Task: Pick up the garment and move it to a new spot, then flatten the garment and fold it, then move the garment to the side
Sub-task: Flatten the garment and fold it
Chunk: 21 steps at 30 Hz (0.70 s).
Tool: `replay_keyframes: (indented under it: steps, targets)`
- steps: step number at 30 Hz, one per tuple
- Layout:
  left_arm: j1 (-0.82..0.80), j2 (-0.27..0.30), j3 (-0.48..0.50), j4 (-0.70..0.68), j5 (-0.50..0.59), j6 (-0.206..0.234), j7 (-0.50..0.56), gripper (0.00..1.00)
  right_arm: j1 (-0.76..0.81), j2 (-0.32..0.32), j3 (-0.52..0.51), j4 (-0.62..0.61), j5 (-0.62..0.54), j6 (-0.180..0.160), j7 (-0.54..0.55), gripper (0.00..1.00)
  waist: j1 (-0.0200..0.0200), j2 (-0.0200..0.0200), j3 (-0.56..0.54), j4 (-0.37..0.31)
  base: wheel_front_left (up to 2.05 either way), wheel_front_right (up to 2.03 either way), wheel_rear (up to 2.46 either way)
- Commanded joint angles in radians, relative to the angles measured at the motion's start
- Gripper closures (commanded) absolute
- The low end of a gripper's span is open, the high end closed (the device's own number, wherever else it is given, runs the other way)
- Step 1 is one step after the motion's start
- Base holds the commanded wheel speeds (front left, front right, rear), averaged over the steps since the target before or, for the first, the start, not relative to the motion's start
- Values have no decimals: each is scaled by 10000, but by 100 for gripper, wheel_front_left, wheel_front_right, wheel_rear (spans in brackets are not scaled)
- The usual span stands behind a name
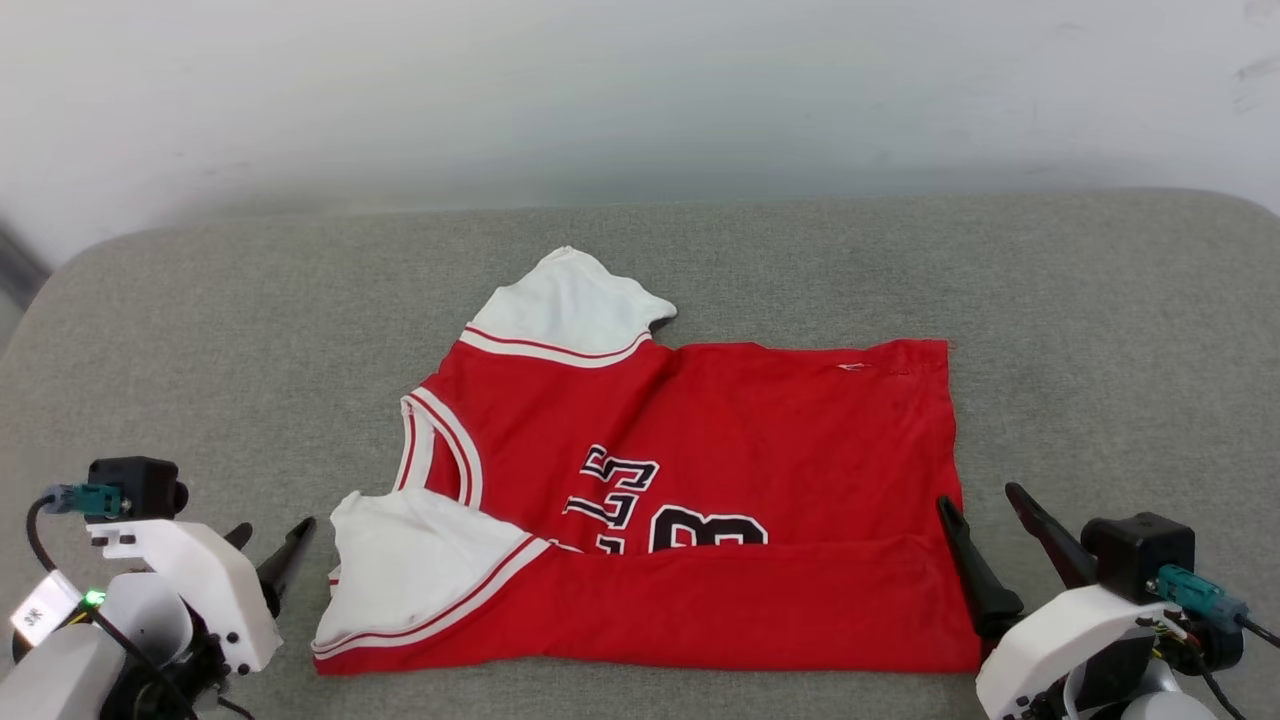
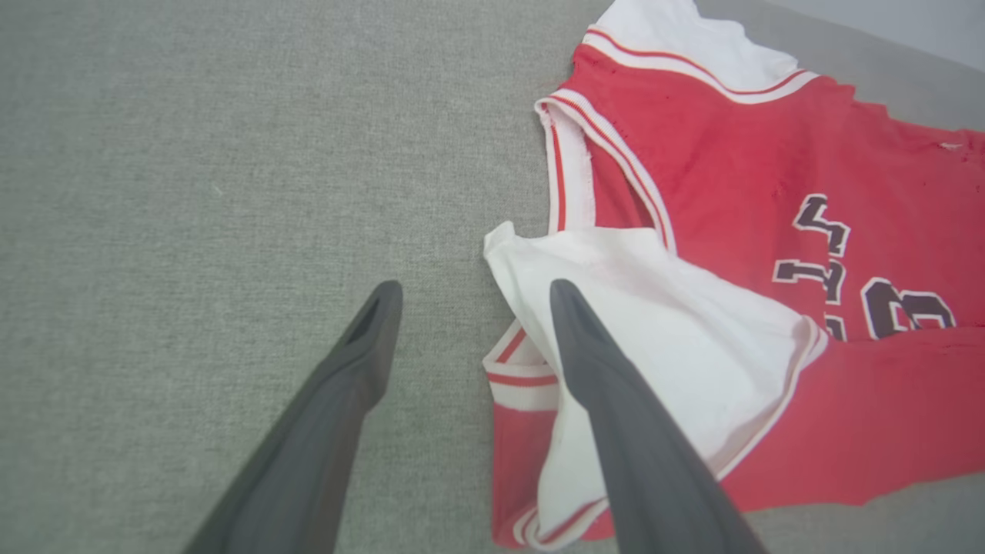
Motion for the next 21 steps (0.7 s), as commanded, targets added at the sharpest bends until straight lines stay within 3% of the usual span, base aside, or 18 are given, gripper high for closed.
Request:
replay_keyframes:
  steps: [1, 5, 11, 16, 21]
  targets:
    - [156, 215, -35, -229, -92, 74, 375, 0, 134, 81, -40, -130, -64, -7, 16, 0, 0, 0, -82, -111, 0, 0, 0]
    - [544, 924, -128, -1126, -532, 293, 1833, 0, 305, 238, -133, -566, -179, -7, 12, 0, 0, 0, -45, -326, 0, 0, 0]
    - [1189, 1461, -130, -2074, -1317, 807, 3367, 0, 346, 420, -159, -1040, -281, -7, 117, 0, 0, 0, 351, -665, 0, 0, 0]
    - [1424, 1401, -152, -2031, -1722, 1157, 3903, 0, 178, 547, -151, -1216, -310, -7, 148, 0, 0, 0, 883, -875, 0, 0, 0]
    - [1432, 998, -380, -1738, -2005, 1084, 4241, 0, 87, 606, -245, -1244, -244, -7, 238, 0, 0, 0, 1208, -968, 0, 0, 0]
